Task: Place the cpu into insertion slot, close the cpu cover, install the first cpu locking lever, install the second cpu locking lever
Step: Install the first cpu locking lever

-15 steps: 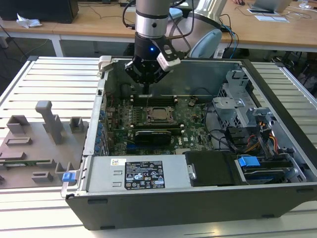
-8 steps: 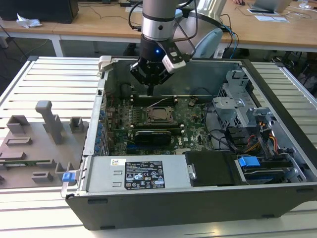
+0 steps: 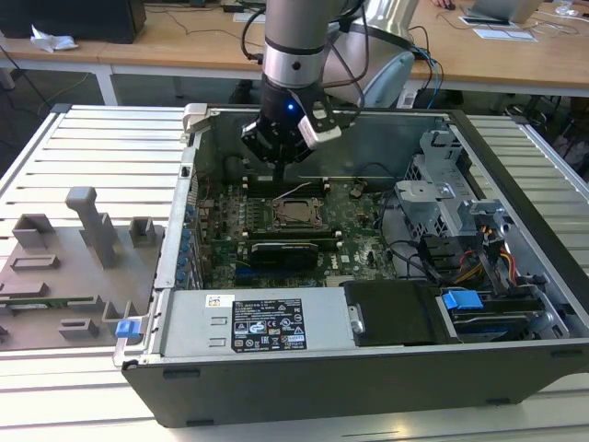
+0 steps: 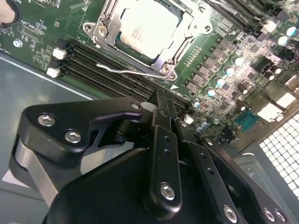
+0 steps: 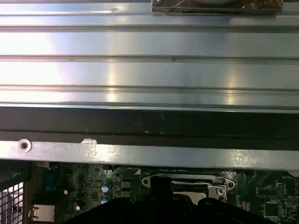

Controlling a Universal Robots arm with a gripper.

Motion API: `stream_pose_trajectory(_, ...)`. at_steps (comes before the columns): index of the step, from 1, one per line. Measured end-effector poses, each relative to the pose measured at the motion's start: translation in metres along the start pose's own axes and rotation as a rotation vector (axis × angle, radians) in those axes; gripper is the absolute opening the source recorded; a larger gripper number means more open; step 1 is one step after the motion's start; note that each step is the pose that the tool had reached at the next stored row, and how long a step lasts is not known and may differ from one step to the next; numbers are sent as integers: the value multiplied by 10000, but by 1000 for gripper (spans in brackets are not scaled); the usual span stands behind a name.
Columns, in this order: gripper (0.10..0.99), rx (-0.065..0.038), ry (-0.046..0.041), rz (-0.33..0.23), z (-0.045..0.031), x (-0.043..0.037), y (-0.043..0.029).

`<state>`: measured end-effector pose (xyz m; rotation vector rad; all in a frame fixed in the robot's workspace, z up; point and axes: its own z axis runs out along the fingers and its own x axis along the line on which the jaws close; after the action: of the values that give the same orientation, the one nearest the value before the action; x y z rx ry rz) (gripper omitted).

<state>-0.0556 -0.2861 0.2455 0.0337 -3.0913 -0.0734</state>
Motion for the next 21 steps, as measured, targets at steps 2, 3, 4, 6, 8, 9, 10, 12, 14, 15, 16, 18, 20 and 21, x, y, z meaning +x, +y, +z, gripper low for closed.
stream_pose_trajectory(2,106,-198,-5,-9,9,1,-50)
stream_pose_trajectory(3,106,-215,-6,-11,9,1,-62)
stream_pose_trajectory(4,106,-216,-5,-9,9,1,-63)
stream_pose_trajectory(6,106,-215,-4,-9,8,1,-64)
stream_pose_trajectory(8,106,-214,-4,-10,9,1,-65)
stream_pose_trajectory(9,106,-216,-6,-10,15,1,-66)
stream_pose_trajectory(10,106,-214,-4,-10,33,0,-66)
stream_pose_trajectory(12,106,-215,-4,-11,77,-2,-68)
stream_pose_trajectory(14,106,-215,-4,-10,136,-5,-71)
stream_pose_trajectory(15,106,-215,-5,-11,160,-6,-73)
stream_pose_trajectory(16,106,-215,-5,-10,175,-7,-73)
stream_pose_trajectory(18,106,-214,-4,-10,198,-25,-63)
stream_pose_trajectory(20,106,-215,-3,-10,215,-64,-44)
stream_pose_trajectory(21,106,-216,-1,-10,224,-89,-37)
